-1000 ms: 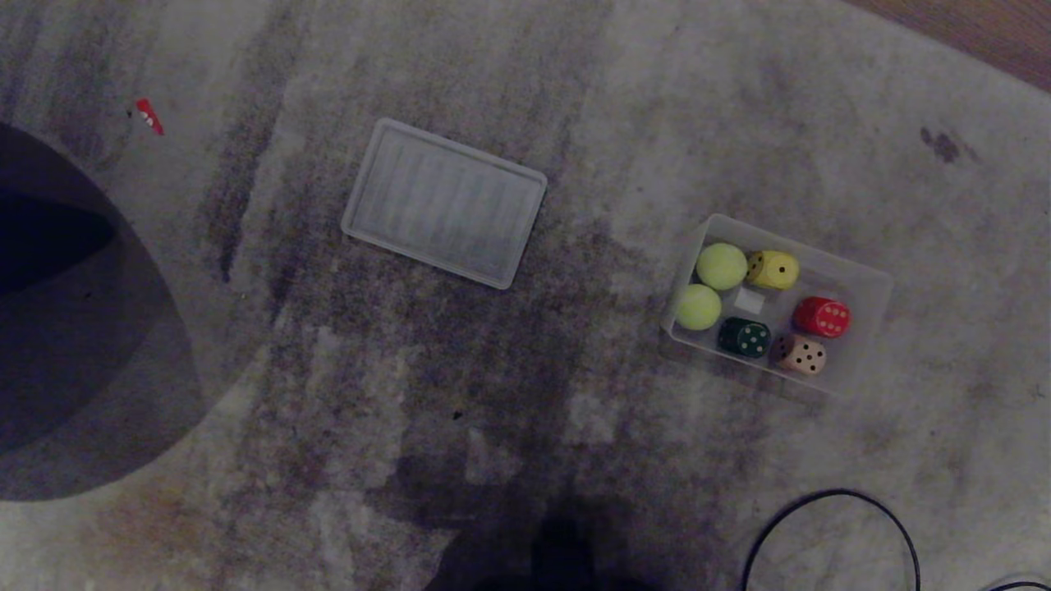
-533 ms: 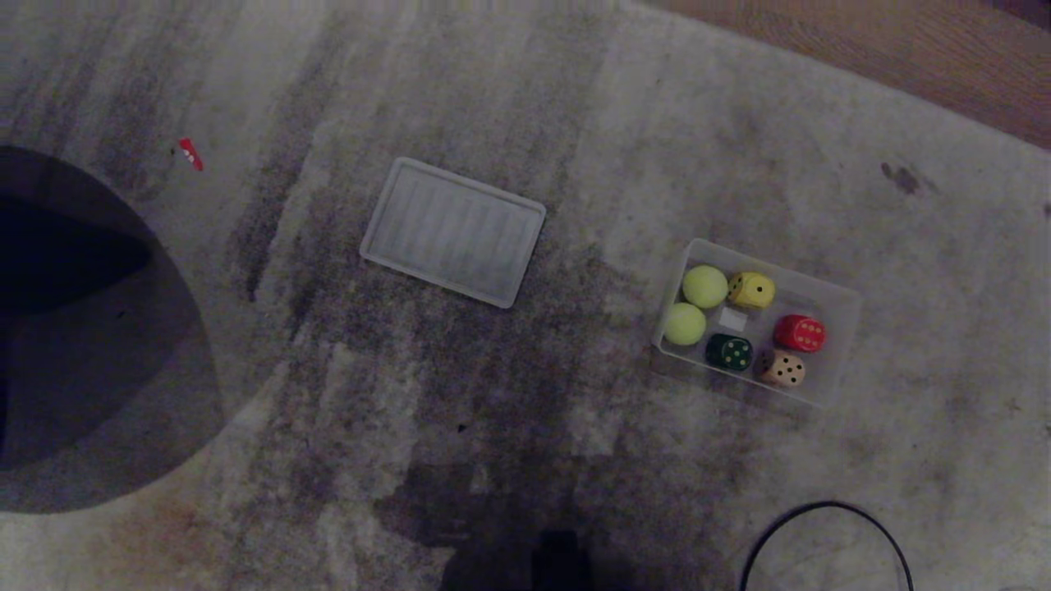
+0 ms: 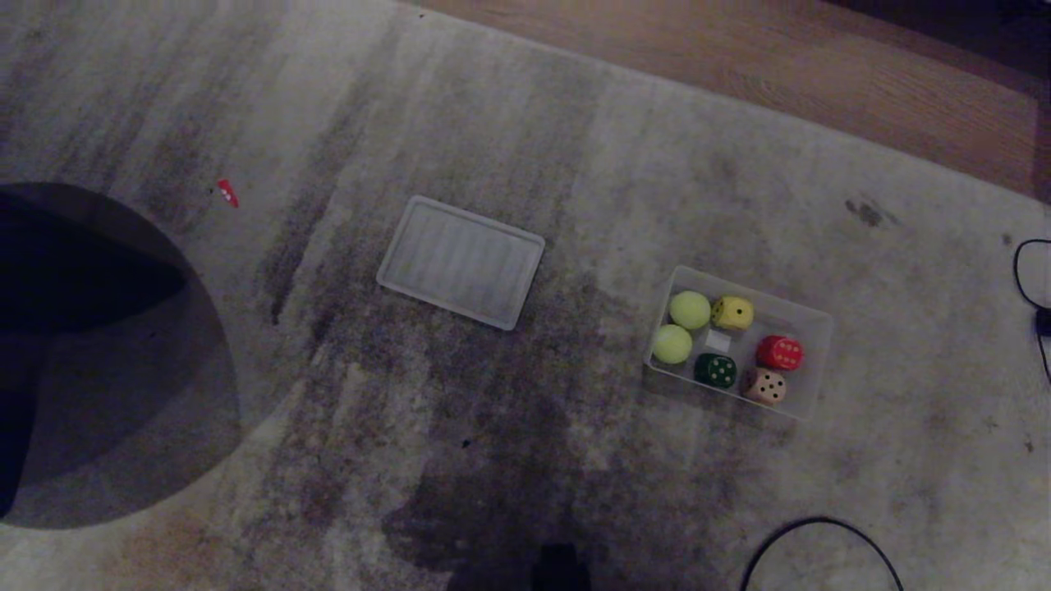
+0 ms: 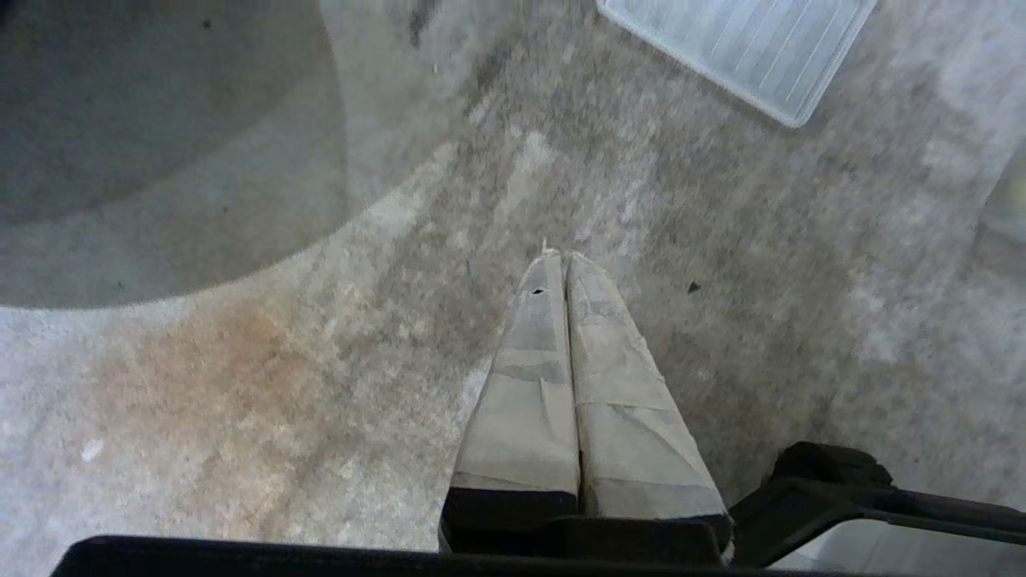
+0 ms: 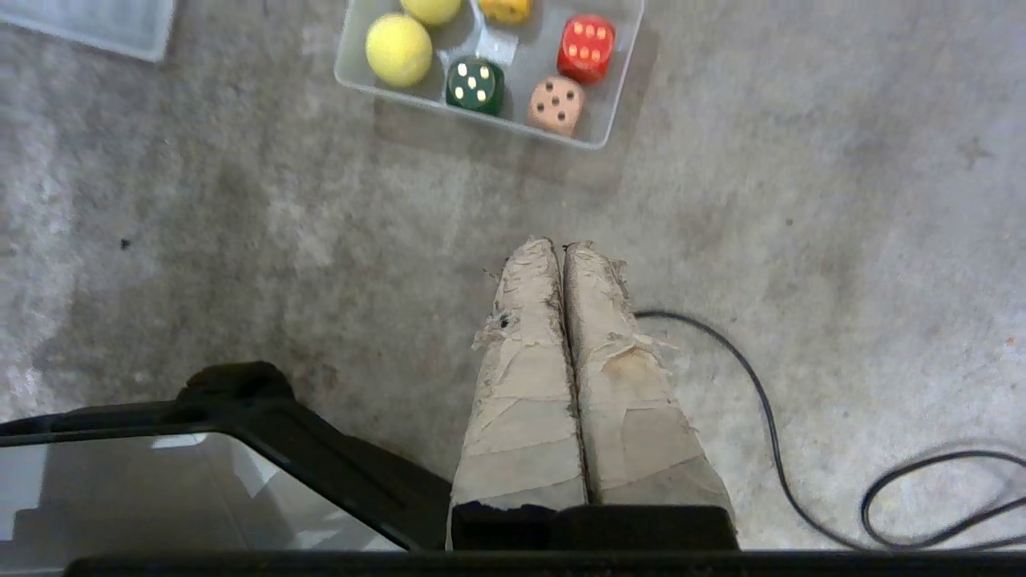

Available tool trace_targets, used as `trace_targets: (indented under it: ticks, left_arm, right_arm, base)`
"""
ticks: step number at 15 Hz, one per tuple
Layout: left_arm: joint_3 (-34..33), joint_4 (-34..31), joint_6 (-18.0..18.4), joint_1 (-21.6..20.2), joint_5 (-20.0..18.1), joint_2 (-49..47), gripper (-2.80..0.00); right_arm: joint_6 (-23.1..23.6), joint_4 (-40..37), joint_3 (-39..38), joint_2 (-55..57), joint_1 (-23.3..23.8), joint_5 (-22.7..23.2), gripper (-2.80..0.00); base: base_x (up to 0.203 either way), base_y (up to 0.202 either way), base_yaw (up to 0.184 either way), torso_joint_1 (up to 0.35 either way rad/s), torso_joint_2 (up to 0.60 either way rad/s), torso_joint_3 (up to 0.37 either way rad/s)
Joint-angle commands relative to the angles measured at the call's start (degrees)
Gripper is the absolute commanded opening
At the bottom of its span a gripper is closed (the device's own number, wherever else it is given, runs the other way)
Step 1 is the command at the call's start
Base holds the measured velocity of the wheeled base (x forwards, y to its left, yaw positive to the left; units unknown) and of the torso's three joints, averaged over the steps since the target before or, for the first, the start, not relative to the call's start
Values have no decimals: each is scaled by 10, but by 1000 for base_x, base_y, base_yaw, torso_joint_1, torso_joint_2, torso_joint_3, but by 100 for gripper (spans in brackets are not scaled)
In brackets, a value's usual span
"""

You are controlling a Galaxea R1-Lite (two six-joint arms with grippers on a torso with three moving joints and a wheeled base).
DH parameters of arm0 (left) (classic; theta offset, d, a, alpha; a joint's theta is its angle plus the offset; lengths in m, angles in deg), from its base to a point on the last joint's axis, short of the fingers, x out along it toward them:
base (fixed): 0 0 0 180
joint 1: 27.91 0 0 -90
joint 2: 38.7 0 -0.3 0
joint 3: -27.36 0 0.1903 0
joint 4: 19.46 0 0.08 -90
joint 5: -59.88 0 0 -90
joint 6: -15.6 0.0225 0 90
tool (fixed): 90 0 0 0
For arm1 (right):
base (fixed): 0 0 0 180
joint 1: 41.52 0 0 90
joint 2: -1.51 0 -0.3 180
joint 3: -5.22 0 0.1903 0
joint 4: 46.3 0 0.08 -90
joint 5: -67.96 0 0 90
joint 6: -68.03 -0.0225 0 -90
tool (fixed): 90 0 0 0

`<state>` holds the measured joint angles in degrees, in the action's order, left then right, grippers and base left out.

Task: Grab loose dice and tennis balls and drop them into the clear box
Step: Close the lid

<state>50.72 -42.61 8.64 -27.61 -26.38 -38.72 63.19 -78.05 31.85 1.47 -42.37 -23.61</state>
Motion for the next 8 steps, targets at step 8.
trace_targets:
  ticks: [8]
  left_arm:
    - [-1,1,-1,0,0,-1,-280]
  right_arm:
    - [0,-1,0,2,0,0,-280]
  base:
    - [0,0,0,3,1,203]
